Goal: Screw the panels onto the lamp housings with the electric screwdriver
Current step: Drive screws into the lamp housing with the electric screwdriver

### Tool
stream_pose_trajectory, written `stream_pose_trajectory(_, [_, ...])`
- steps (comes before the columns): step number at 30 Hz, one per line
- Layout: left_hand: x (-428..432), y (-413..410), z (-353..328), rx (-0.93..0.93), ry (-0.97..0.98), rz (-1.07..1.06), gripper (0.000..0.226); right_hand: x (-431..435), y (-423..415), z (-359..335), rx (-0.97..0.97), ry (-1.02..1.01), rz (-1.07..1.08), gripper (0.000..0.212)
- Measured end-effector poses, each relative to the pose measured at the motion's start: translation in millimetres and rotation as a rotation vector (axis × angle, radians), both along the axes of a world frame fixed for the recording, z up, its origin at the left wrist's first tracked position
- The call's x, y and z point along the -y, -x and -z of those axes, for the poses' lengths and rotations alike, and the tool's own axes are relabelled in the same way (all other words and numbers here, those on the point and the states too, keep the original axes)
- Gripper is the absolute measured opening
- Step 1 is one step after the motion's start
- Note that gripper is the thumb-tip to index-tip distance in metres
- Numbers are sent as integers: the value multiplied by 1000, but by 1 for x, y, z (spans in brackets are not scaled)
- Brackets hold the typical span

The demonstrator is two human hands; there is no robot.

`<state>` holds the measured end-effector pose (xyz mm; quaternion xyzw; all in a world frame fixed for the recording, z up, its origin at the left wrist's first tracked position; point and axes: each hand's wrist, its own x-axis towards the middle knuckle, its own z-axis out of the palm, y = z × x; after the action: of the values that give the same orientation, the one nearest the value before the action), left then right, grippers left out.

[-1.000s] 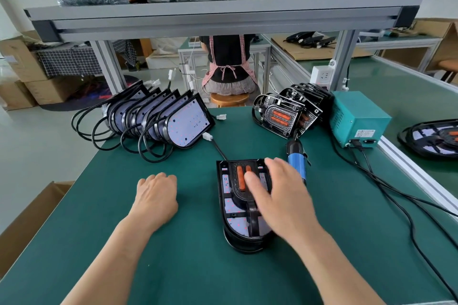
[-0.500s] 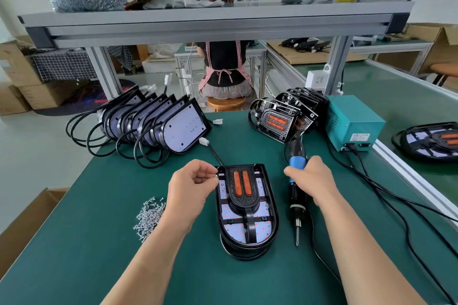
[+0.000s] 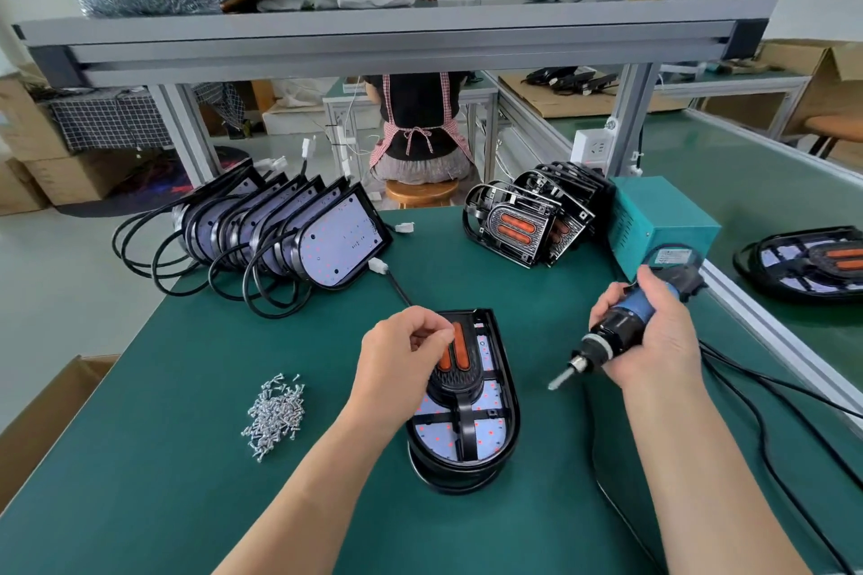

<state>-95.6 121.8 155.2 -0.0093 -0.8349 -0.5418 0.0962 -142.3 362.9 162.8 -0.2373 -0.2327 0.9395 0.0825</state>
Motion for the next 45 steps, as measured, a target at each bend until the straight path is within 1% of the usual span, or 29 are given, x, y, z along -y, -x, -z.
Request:
stream_pose_trajectory(3, [-7, -2, -3, -26, 111, 53, 21, 13, -1, -15, -58, -12, 36, 23])
stream_pose_trajectory(7, [-13, -2, -4, -26, 152, 62, 22, 35, -2, -31, -141, -36, 135, 25])
stream_pose_trajectory(10, [-11, -4, -5, -32, 112, 38, 24, 46, -4, -39, -216, -26, 203, 26])
stream_pose_trajectory(13, [-10, -6, -5, 5, 3, 24, 20, 52, -6, -47, -256, -1, 230, 24])
stream_pose_trajectory(18, [-11, -8, -8, 46, -194, 21, 15, 60, -10, -48, -276, -16, 211, 24])
stream_pose_trajectory(24, [-11, -8, -7, 77, -290, 24, 15, 64, -8, -53, -276, -28, 225, 21])
stream_pose_trajectory(34, [-11, -6, -4, 83, -315, 17, 13, 67, -6, -48, -242, -39, 223, 17])
stream_pose_trajectory(40, [-11, -7, -3, 72, -305, 4, 14, 66, -5, -48, -230, -20, 230, 21])
stream_pose_trajectory(45, [-11, -7, -3, 64, -307, -9, 14, 69, -4, -46, -212, -37, 219, 20])
